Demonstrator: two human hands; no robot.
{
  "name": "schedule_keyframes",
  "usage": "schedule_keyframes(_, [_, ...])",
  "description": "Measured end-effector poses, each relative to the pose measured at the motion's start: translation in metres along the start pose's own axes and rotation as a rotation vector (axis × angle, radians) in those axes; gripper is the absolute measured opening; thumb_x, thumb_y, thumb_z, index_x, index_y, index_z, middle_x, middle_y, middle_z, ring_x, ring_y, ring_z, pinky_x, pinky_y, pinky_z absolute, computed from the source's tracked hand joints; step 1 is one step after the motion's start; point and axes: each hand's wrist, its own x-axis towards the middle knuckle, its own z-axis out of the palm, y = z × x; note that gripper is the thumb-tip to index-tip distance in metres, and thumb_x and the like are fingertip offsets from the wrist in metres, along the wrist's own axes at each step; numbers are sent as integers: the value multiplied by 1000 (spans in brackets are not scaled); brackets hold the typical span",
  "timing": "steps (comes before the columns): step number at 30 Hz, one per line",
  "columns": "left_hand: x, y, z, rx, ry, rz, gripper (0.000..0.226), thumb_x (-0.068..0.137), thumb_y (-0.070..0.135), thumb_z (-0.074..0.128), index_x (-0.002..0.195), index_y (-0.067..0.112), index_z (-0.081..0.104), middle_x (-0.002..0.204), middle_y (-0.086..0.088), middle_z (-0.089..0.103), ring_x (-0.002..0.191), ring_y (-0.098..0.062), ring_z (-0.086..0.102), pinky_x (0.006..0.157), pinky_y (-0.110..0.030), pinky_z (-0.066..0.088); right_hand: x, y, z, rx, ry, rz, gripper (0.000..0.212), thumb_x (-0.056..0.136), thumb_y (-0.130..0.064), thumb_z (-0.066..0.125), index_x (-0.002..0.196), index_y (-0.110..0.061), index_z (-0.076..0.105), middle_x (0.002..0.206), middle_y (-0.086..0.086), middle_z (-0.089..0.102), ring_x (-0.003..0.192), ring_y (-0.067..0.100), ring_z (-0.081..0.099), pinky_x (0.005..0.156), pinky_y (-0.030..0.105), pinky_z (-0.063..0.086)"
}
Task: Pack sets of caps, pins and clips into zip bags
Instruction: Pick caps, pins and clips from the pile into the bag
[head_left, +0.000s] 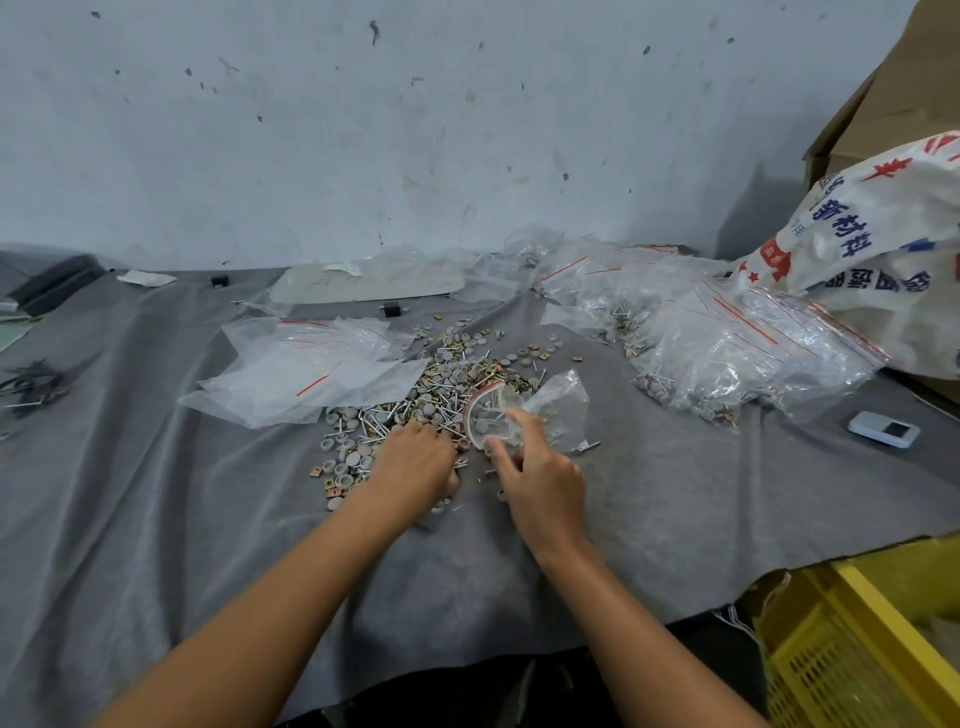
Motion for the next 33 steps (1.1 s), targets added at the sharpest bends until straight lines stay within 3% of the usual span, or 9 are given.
schedule_keyframes(5, [0,-6,-2,-42,-108,-3,37,93,29,52,120,4,59,126,-17,62,118,-33,55,97,-39,44,0,0,-1,4,-29,11,42,101,-46,56,139,-31,51,84,6,75,81,32,72,70,42,55])
schedule_keyframes(13, [-6,-9,-4,-55,-104,5,37,98,27,48,122,1,57,128,-19,61,120,-35,53,97,-40,43,-1,-1,0,1,-16,-1,41,100,-43,60,137,-29,53,83,4,76,80,32,72,67,41,54])
schedule_keyframes(16, [-9,-12,-6,-196,-87,-7,31,98,29,48,110,2,60,116,-19,64,110,-35,56,89,-39,43,0,0,0,-12,-23,2,41,100,-44,59,138,-29,52,83,2,75,80,29,72,66,39,53])
schedule_keyframes(20, [-11,-26,-7,-561,-29,-108,26,95,22,51,73,7,52,75,-12,58,77,-32,58,64,-37,39,0,-1,0,-14,-30,-9,42,101,-44,58,139,-29,51,82,0,75,78,26,72,67,38,54])
schedule_keyframes(24, [-15,-38,-11,-742,-7,-183,25,100,23,49,89,3,58,83,-13,66,72,-25,56,65,-37,43,0,-1,-1,-26,-34,-3,42,101,-44,58,139,-28,52,82,1,76,78,26,72,67,38,54])
schedule_keyframes(30, [-17,-45,-21,-928,11,-139,28,100,24,48,72,18,48,60,-4,44,54,-17,38,54,-32,32,0,-2,-1,-22,-39,-7,41,101,-43,58,139,-28,51,79,-1,75,73,23,72,66,37,56])
schedule_keyframes(33, [-17,-42,-27,-967,15,-144,27,99,26,48,73,19,49,61,0,46,53,-14,36,53,-31,33,0,-2,-1,-26,-34,-9,41,101,-43,58,139,-29,51,77,-2,74,70,21,71,64,37,56])
